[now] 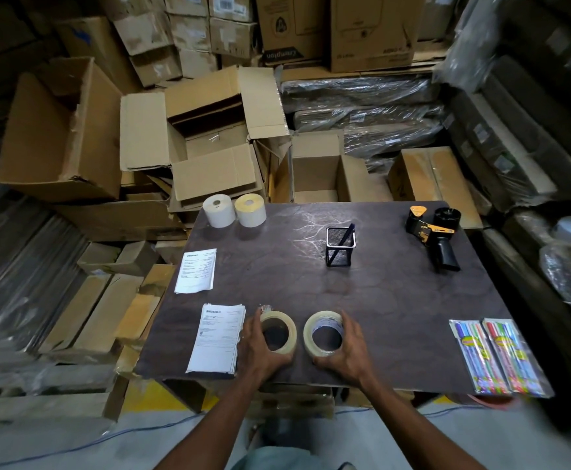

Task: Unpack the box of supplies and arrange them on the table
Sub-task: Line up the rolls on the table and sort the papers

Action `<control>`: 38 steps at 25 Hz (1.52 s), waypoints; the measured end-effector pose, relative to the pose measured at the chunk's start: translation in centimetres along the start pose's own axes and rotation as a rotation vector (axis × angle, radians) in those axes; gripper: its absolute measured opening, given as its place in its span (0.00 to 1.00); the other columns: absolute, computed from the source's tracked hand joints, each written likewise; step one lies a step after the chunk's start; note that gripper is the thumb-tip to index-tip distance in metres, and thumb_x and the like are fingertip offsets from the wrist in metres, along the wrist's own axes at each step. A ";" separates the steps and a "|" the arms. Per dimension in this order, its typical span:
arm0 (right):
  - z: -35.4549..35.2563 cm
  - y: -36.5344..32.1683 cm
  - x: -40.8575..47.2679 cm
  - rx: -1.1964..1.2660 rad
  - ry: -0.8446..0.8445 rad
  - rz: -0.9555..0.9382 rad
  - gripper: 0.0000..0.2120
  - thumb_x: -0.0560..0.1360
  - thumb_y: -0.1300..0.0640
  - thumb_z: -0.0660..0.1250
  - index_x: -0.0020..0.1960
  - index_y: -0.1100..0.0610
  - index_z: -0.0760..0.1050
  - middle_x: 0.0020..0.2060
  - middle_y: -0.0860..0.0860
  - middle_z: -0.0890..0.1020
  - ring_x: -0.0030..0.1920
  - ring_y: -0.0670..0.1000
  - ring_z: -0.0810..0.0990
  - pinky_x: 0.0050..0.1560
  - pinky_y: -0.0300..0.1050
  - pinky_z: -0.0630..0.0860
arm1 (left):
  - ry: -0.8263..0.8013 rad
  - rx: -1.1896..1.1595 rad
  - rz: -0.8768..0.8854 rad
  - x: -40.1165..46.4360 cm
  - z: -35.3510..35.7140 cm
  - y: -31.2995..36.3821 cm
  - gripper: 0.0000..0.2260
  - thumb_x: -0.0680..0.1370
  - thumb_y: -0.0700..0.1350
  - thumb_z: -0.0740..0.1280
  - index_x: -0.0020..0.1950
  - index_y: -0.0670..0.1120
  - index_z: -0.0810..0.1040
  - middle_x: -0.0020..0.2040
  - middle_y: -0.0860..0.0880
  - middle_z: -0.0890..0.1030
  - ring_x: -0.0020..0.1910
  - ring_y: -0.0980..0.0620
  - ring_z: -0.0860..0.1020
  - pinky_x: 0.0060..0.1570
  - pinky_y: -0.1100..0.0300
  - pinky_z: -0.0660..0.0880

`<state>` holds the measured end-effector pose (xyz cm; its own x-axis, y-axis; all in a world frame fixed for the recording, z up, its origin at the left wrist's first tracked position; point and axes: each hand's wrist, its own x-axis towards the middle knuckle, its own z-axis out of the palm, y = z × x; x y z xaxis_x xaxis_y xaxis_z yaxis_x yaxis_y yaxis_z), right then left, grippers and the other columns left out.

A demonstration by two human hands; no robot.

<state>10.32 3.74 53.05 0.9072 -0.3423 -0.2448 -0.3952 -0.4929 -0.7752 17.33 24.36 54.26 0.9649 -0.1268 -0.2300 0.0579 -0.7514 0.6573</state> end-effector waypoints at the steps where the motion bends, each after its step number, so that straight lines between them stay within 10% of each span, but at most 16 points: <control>1: 0.1 0.0 0.0 0.006 0.004 -0.004 0.62 0.51 0.37 0.80 0.78 0.50 0.55 0.73 0.50 0.64 0.72 0.53 0.66 0.70 0.51 0.70 | -0.005 -0.015 -0.019 0.0 0.1 -0.1 0.59 0.58 0.56 0.80 0.80 0.52 0.48 0.80 0.46 0.55 0.78 0.44 0.57 0.73 0.49 0.59; 10: 0.5 -0.1 0.5 0.029 0.074 -0.017 0.55 0.49 0.37 0.81 0.71 0.48 0.63 0.63 0.47 0.71 0.62 0.50 0.74 0.59 0.45 0.76 | 0.048 -0.052 -0.051 0.8 0.5 -1.5 0.53 0.48 0.63 0.77 0.70 0.52 0.64 0.67 0.49 0.72 0.65 0.46 0.72 0.63 0.51 0.72; 26: 0.0 -10.1 9.5 0.132 0.215 -0.128 0.47 0.52 0.51 0.84 0.68 0.50 0.68 0.59 0.47 0.74 0.57 0.46 0.74 0.57 0.38 0.70 | 0.135 -0.121 0.037 11.5 -6.9 0.8 0.56 0.46 0.65 0.75 0.71 0.50 0.65 0.66 0.49 0.72 0.65 0.45 0.72 0.63 0.46 0.73; 38: -4.3 -17.0 19.8 0.042 0.298 -0.232 0.46 0.53 0.40 0.83 0.66 0.45 0.66 0.58 0.46 0.73 0.57 0.45 0.74 0.51 0.34 0.72 | 0.078 -0.064 0.227 23.3 -10.6 5.3 0.51 0.54 0.65 0.78 0.73 0.55 0.62 0.71 0.51 0.68 0.70 0.49 0.65 0.71 0.45 0.63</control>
<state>34.36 1.88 63.91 0.8875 -0.4462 0.1151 -0.1728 -0.5538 -0.8145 42.87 24.30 59.98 0.9718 -0.2351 -0.0167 -0.1486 -0.6663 0.7307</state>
